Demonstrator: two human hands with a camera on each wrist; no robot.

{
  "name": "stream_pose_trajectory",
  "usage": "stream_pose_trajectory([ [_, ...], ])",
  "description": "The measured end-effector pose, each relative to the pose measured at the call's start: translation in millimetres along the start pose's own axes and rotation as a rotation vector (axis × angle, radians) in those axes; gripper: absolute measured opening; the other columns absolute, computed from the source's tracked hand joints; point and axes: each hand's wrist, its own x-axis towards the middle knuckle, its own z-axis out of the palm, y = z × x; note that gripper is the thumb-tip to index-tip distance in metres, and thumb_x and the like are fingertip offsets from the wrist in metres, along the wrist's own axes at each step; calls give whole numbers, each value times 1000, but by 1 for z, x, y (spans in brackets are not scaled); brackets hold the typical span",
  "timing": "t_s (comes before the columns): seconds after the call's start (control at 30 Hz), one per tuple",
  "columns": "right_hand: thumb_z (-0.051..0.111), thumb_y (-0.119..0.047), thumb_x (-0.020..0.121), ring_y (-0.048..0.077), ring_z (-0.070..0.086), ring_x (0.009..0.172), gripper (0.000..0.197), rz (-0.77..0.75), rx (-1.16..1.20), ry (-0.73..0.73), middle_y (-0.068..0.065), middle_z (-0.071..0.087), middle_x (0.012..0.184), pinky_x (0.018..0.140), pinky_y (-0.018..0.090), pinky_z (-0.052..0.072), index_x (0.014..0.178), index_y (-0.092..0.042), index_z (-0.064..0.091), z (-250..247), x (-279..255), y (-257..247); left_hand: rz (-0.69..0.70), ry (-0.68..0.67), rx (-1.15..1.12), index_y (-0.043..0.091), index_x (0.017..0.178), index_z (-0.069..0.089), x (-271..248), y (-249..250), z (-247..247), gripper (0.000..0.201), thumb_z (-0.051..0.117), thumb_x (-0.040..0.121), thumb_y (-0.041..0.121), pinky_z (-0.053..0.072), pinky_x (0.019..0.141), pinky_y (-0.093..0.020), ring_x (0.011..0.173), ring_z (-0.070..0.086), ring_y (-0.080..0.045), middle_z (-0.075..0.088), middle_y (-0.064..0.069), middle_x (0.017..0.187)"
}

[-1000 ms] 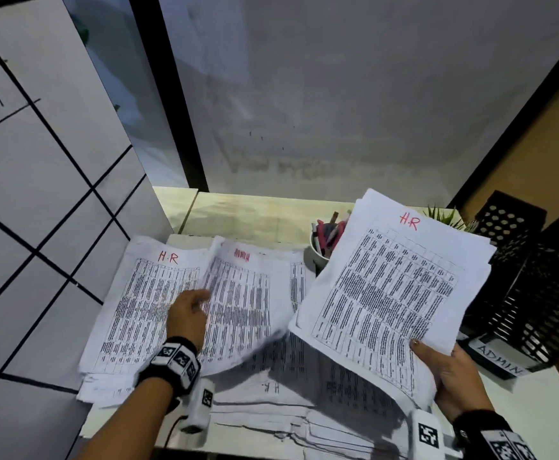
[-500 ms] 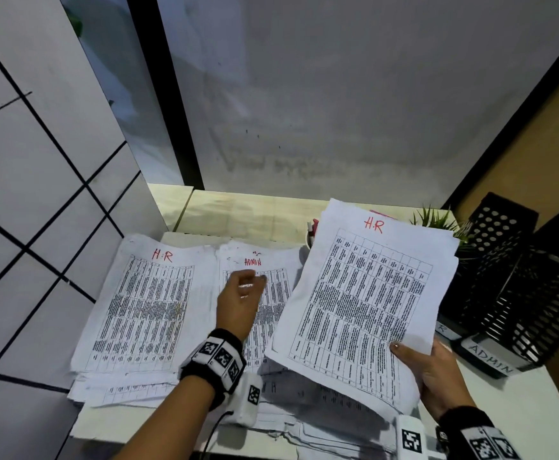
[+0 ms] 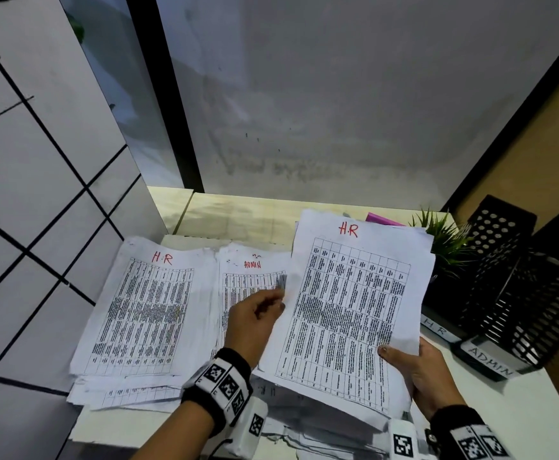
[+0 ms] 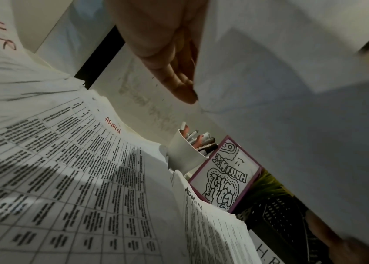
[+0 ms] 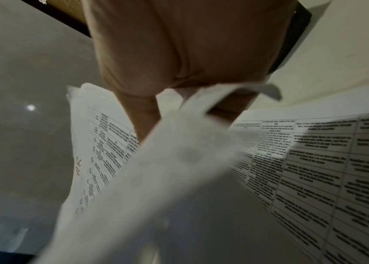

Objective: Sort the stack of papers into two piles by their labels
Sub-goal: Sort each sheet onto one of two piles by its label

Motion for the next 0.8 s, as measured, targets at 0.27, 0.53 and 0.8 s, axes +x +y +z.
stream_pose_trajectory([
  [0.27, 77, -7, 52, 39, 71, 87, 58, -44, 26, -77, 21, 74, 99, 78, 48, 59, 107, 4, 64, 0, -1, -2, 327, -131, 291, 25, 82, 73, -19, 8, -14, 19, 62, 84, 10, 50, 76, -20, 84, 65, -5, 71, 15, 82],
  [0.53, 80, -11, 46, 36, 72, 80, 64, -54, 3, -118, 24, 73, 96, 67, 38, 61, 105, 7, 64, 4, 4, 2, 271, -142, 235, 26, 72, 66, -26, 8, -14, 22, 51, 79, 13, 50, 77, -26, 89, 67, -5, 73, 11, 86],
  [0.8, 91, -18, 38, 27, 73, 73, 72, -84, 3, -149, 23, 74, 90, 60, 29, 57, 100, 7, 64, 7, 6, 6, 30, 123, 109, 31, 95, 50, -17, 11, -6, 43, 77, 73, 7, 53, 71, -31, 78, 59, -11, 62, 5, 85],
])
